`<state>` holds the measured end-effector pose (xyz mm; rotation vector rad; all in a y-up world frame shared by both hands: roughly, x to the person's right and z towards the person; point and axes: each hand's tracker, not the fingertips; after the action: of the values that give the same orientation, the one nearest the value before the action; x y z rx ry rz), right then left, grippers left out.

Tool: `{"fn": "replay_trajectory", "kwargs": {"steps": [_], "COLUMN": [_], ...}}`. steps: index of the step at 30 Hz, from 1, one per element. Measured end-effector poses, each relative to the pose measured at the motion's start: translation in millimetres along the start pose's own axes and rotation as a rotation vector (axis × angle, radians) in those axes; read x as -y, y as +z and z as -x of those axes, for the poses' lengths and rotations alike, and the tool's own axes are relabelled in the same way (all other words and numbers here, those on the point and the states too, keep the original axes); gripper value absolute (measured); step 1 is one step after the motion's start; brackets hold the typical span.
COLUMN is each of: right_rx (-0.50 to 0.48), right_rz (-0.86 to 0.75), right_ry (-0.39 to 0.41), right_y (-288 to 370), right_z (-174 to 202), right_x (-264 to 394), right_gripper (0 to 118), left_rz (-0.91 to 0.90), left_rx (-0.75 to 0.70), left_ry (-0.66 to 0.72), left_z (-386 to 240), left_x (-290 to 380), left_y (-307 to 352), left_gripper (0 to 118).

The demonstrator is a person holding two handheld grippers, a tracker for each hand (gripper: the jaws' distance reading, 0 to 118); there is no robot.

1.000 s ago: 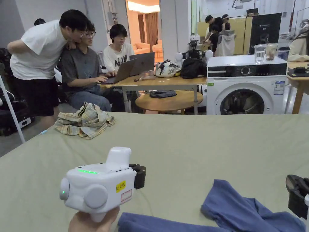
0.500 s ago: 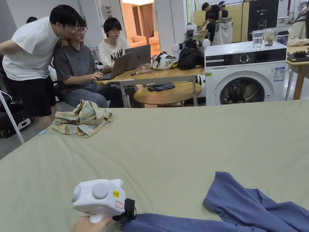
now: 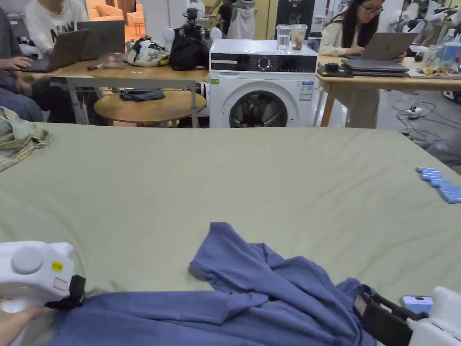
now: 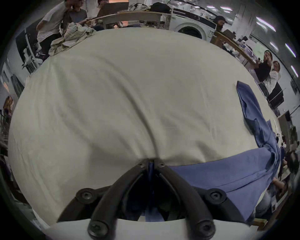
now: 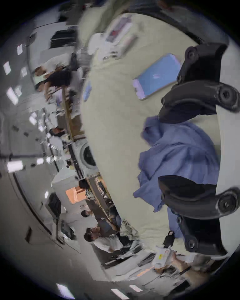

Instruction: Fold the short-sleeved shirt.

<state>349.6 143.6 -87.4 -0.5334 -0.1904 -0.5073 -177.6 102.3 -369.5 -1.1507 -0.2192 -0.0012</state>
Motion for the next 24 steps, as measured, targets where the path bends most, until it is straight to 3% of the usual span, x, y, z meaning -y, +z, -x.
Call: {"fn": "replay_trajectory", "kwargs": {"steps": [3,5,6,7,8,12,15,18,21,24], "right_rx": [0.013,0.051,0.047,0.034,0.029,0.046,0.001,-0.057,-0.081,-0.133], "right_rz": [0.106,0.140,0.171,0.197,0.228,0.188,0.126,0.052,-0.044,-0.120], "right_ry": [-0.118,-0.135,-0.133,-0.128,-0.114,-0.056,-0.043,0.007,0.130,0.165], "right_y": [-13.2,-25.5,-32.4,-38.9,-45.1,-40.4,-23.5,-11.6,-1.1,4.8], "right_z": [-14.0,-20.3,-22.0,-23.5,-23.4,-12.7,-7.8,5.4,40.6,68.2], "right_x": [18.3,30.5,34.6,38.7,41.9,42.8,27.7,-0.2,-41.0,-85.0], "right_gripper": [67,65,56,23,3,2,2,2,2,2], "left_rz": [-0.003,-0.008,-0.011,-0.014,-0.020,-0.076,-0.278,-0.507,-0.675,-0.812], "left_rx": [0.012,0.014,0.012,0.009,-0.001,-0.013,0.014,0.141,0.112,0.095], "left_ry": [0.014,0.019,0.017,0.010,-0.005,-0.041,0.007,0.094,0.034,-0.012], "left_z": [-5.7,-6.8,-9.8,-12.6,-15.1,-18.2,-10.3,-1.1,-5.0,0.1], "left_x": [4.5,7.1,9.8,12.0,13.6,24.3,36.0,37.1,26.2,4.8], "left_y": [5.5,6.7,10.2,10.8,11.5,20.9,50.0,116.1,191.9,244.3], "left_gripper": [0,0,0,0,0,0,0,0,0,0]}}
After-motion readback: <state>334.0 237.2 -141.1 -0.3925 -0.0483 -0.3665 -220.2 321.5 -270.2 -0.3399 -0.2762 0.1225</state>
